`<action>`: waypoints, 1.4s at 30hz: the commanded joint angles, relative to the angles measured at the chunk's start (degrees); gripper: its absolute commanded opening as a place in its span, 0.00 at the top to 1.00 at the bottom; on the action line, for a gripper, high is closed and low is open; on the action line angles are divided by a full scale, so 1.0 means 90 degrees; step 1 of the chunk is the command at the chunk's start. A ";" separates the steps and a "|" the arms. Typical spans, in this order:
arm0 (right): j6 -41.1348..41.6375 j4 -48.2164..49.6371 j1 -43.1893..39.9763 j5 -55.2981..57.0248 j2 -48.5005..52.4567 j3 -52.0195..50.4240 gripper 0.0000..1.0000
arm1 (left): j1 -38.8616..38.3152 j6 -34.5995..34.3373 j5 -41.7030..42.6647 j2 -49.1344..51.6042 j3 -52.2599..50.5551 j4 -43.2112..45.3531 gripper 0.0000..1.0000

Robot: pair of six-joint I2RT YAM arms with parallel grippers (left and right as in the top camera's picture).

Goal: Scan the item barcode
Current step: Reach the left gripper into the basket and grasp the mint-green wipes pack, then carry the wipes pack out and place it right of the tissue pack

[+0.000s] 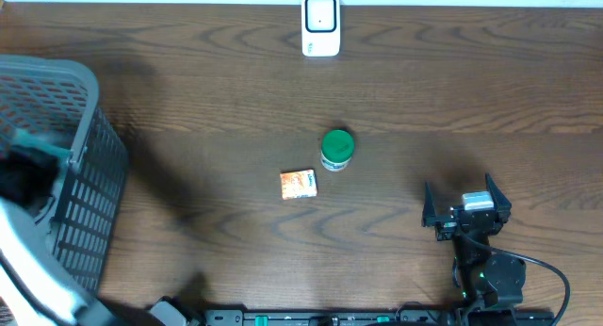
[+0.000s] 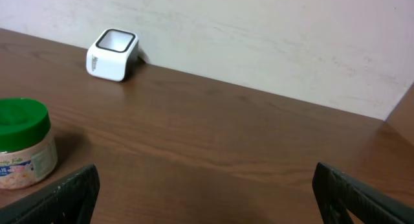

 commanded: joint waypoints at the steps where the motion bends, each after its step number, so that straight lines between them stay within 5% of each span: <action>1: 0.0095 -0.0027 0.0015 -0.0012 -0.0034 -0.0005 0.01 | 0.0114 -0.0595 0.0078 -0.1319 0.0255 -0.0015 0.93; 3: 0.0095 -0.0027 0.0015 -0.0012 -0.0034 -0.0005 0.01 | 0.0112 -0.0806 0.0233 -0.1967 0.0255 -0.0017 0.93; 10: 0.0095 -0.0027 0.0015 -0.0012 -0.0034 -0.0005 0.01 | -0.0721 -0.1302 0.3113 -0.3626 0.0253 -0.0138 0.93; 15: 0.0095 -0.0027 0.0015 -0.0012 -0.0034 -0.0005 0.01 | -0.2210 -0.1251 0.3376 -0.3849 0.0226 -0.0384 0.92; 24: 0.0095 -0.0027 0.0015 -0.0012 -0.0034 -0.0005 0.01 | -0.5515 -0.1180 0.1496 -0.3259 -0.0325 -0.0168 0.93; 31: 0.0095 -0.0027 0.0015 -0.0012 -0.0034 -0.0005 0.01 | -0.8172 -0.1178 0.0554 -0.1460 -0.0476 0.1037 0.93; 42: 0.0095 -0.0027 0.0015 -0.0012 -0.0034 -0.0005 0.01 | -1.0307 -0.1275 -0.0032 0.1542 -0.0474 0.2227 0.93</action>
